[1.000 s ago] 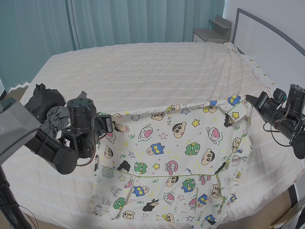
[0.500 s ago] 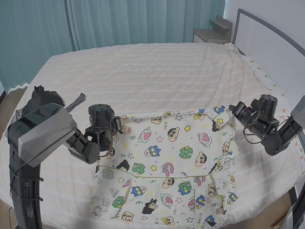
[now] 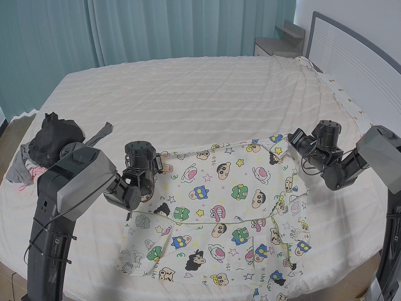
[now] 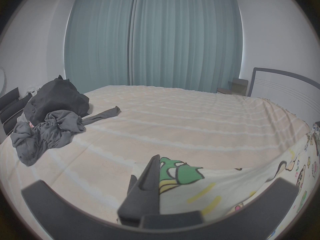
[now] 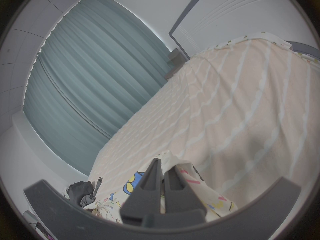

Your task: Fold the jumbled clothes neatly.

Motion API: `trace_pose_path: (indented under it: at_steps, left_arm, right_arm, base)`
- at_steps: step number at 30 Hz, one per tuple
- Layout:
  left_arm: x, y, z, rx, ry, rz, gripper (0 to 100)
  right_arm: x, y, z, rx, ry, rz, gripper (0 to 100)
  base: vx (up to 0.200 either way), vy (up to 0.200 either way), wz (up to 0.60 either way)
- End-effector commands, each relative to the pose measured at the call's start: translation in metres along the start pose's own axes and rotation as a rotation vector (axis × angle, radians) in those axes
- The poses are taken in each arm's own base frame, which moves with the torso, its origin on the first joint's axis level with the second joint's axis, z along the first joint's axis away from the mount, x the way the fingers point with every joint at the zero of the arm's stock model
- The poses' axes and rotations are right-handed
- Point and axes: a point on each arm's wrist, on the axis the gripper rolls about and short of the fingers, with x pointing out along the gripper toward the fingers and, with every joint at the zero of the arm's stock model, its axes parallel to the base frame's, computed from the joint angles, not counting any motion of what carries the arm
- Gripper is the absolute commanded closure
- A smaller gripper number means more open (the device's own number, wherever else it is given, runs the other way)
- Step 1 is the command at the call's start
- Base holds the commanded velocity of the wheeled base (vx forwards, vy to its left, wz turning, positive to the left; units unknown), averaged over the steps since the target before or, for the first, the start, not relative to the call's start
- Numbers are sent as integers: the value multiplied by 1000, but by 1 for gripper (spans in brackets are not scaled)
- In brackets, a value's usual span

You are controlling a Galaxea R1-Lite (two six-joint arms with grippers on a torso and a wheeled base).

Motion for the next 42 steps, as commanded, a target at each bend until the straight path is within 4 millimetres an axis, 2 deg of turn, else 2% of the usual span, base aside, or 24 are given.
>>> trace_pose_path:
  at_steps: [1, 4, 5, 6, 11, 15, 19, 20, 24, 27, 33, 36, 40, 42]
  left_arm:
    - [15, -1, -16, 9, 17, 11, 100]
    - [19, -2, -17, 6, 11, 11, 100]
    - [20, -2, -17, 7, 13, 12, 0]
    - [21, -3, -17, 9, 17, 13, 0]
    - [22, -3, -15, 4, 9, 23, 0]
    - [25, 2, -9, -6, -16, 65, 0]
    - [27, 12, 13, -39, -70, 89, 0]
    - [26, 17, 24, -50, -89, 96, 0]
    - [25, 35, 57, -81, -142, 129, 0]
    - [23, 43, 67, -90, -155, 143, 0]
    - [-7, 55, 73, -79, -92, 122, 0]
    - [-32, 57, 83, -169, -69, 71, 0]
    - [-71, 62, 81, -228, 5, 22, 0]
    - [-82, 65, 80, -247, 29, 6, 0]
  right_arm:
    - [20, -11, -13, 2, 23, -28, 100]
    - [24, -17, -19, 0, 37, -41, 100]
    - [25, -18, -21, 0, 39, -43, 100]
    - [26, -21, -23, -1, 43, -48, 0]
    - [29, -26, -24, 3, 42, -53, 0]
    - [25, -30, -8, 43, 8, -65, 0]
    - [16, -24, 15, 162, -40, -52, 0]
    - [13, -21, 19, 206, -41, -56, 0]
    - [9, -13, 29, 334, 46, -135, 0]
    - [11, -5, 37, 428, 91, -159, 0]
    - [13, 18, 62, 590, 113, -155, 0]
    - [11, 31, 78, 687, 123, -117, 0]
    - [12, 31, 84, 720, 142, -90, 0]
    - [14, 29, 86, 720, 131, -94, 0]
  base:
    - [0, 0, 0]
    - [0, 0, 0]
    - [0, 0, 0]
    - [0, 0, 0]
    - [0, 0, 0]
    - [0, 0, 0]
    - [0, 0, 0]
    - [0, 0, 0]
    - [0, 0, 0]
    - [0, 0, 0]
    - [0, 0, 0]
    - [0, 0, 0]
    - [0, 0, 0]
    - [0, 0, 0]
